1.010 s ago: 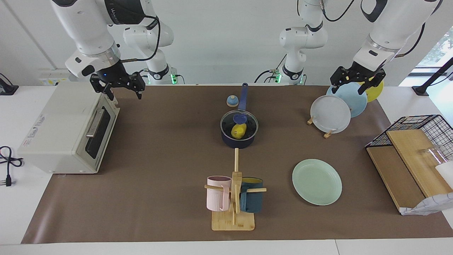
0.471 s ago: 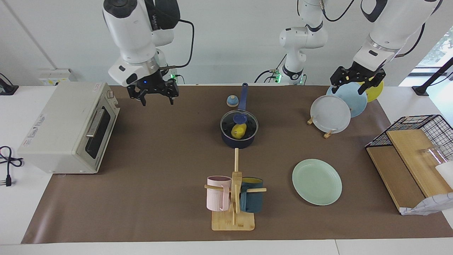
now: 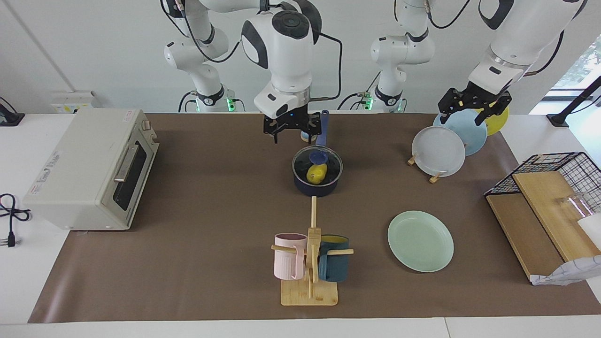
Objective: Transfer potato from pot to plate
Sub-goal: 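Reach the right gripper to the glass lid knob and grasp it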
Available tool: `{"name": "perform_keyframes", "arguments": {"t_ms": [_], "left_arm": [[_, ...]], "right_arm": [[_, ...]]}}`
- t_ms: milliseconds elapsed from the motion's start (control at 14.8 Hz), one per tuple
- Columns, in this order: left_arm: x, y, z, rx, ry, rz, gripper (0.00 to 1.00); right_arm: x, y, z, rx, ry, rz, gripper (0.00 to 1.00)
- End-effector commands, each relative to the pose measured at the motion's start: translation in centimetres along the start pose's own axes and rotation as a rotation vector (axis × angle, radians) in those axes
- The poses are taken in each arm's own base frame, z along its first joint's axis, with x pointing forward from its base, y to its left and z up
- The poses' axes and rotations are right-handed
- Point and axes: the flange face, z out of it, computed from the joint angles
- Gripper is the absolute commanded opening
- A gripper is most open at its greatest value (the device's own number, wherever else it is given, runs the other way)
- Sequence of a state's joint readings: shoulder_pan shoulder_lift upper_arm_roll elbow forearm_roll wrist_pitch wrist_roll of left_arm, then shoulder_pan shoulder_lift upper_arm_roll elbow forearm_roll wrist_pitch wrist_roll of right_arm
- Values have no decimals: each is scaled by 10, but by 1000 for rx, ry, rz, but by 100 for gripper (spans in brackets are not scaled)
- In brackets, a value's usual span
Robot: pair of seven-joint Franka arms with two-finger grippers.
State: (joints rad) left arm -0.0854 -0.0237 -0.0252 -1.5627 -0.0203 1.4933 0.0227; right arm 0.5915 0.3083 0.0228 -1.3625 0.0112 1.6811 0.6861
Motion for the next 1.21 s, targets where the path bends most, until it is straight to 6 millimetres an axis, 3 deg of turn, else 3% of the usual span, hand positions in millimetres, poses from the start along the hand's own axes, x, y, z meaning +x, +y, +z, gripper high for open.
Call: {"name": "perform_keyframes", "arguments": {"t_ms": [0, 202, 269, 337, 1145], "left_arm": [[-6, -3, -3, 14, -1, -1, 100], [-6, -3, -3, 14, -2, -1, 100], [-6, -3, -3, 14, -1, -1, 100], [-6, -3, -3, 14, -1, -1, 100], [-6, -1, -3, 15, -2, 1, 100]], "right_arm": [[-6, -26, 12, 16, 18, -7, 100], [-13, -55, 50, -7, 25, 1, 100], [-23, -73, 71, -6, 26, -27, 100], [-29, -78, 80, -14, 23, -31, 100], [-45, -61, 130, -47, 26, -51, 100]]}}
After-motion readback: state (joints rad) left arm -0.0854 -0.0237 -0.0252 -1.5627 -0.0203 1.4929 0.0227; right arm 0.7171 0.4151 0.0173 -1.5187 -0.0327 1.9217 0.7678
